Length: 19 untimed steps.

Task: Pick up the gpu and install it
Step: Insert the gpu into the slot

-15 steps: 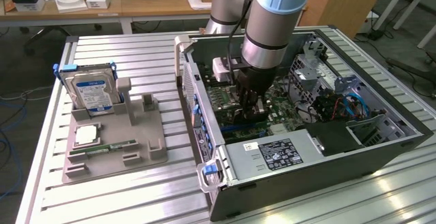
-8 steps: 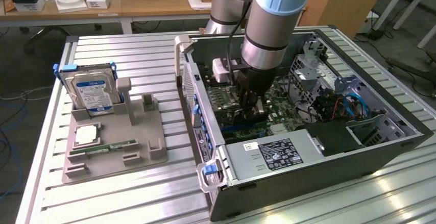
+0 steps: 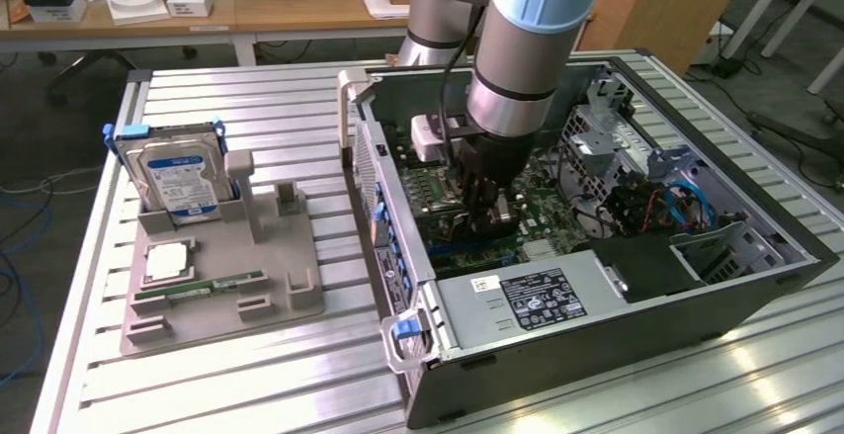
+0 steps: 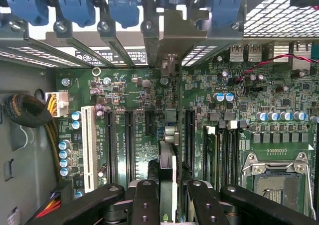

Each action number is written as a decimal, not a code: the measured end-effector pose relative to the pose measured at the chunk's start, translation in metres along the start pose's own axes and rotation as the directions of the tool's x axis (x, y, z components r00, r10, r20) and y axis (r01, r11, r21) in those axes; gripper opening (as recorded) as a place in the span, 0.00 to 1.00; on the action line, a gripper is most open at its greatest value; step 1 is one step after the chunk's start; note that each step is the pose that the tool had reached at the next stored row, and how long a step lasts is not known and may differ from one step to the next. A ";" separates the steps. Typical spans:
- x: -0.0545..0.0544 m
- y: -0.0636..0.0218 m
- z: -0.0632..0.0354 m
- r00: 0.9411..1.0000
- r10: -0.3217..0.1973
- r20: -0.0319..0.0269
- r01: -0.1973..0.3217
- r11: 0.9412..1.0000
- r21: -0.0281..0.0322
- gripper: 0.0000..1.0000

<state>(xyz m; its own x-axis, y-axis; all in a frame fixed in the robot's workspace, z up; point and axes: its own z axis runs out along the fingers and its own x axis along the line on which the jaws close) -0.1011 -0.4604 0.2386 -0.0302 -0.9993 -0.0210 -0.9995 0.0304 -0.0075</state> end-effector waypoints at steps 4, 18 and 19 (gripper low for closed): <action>0.000 -0.0001 0.0001 1.000 0.000 0.001 0.000 1.000 0.000 0.26; 0.000 0.0005 0.0009 1.000 0.000 0.001 0.000 1.000 0.000 0.26; 0.000 0.0005 0.0009 1.000 0.000 0.001 0.000 1.000 0.000 0.26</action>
<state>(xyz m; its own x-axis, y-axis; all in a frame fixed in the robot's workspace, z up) -0.1017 -0.4604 0.2377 -0.0301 -0.9993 -0.0219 -0.9995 0.0303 -0.0074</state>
